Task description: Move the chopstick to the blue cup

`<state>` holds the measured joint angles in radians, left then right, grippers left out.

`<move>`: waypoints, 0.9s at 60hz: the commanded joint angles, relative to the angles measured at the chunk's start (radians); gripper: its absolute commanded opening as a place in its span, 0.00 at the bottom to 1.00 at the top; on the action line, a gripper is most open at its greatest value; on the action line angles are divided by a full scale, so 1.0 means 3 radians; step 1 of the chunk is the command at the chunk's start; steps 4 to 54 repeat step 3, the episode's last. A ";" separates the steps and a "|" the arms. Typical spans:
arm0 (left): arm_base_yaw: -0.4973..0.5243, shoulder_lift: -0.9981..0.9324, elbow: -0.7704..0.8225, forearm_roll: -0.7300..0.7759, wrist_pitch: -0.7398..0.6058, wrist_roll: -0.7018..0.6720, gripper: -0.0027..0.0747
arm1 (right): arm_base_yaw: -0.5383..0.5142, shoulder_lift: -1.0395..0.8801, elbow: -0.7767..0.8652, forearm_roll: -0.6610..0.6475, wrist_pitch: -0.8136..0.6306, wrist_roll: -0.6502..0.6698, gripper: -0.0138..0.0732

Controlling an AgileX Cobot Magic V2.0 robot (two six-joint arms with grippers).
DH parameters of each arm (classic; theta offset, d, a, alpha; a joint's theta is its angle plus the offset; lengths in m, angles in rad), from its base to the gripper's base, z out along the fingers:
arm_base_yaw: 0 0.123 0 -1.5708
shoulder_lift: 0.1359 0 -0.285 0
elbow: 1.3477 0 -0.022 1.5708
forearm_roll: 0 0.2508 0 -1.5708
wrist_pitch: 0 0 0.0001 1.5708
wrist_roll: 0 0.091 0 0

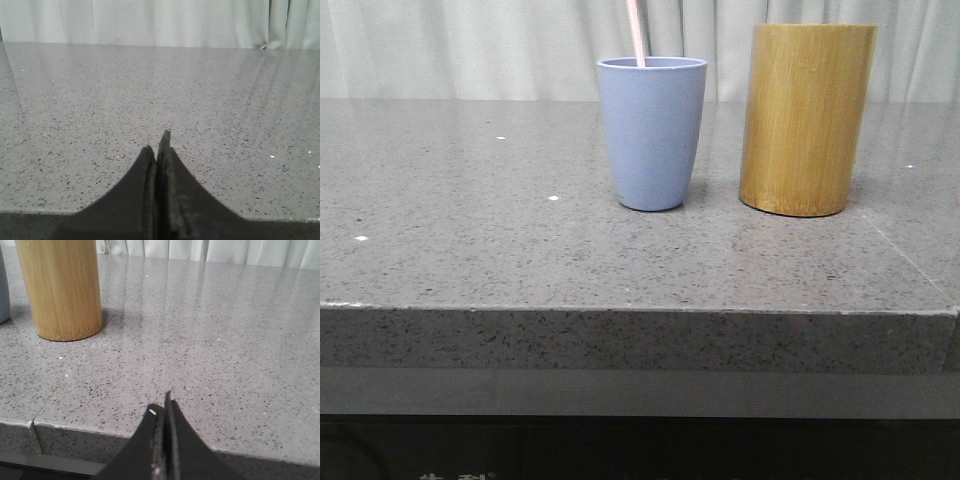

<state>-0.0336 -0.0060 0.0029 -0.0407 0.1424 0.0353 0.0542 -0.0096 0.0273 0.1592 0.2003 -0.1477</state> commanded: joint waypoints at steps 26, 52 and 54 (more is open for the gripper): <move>0.0010 -0.0074 0.0023 -0.0030 -0.0277 -0.0006 0.01 | -0.0019 -0.0073 -0.0015 -0.0023 -0.0284 -0.0013 0.04; 0.0010 -0.0074 0.0023 -0.0030 -0.0277 -0.0006 0.01 | -0.0019 -0.0073 -0.0015 -0.0023 -0.0284 -0.0013 0.04; 0.0010 -0.0074 0.0023 -0.0030 -0.0277 -0.0006 0.01 | -0.0019 -0.0073 -0.0015 -0.0023 -0.0284 -0.0013 0.04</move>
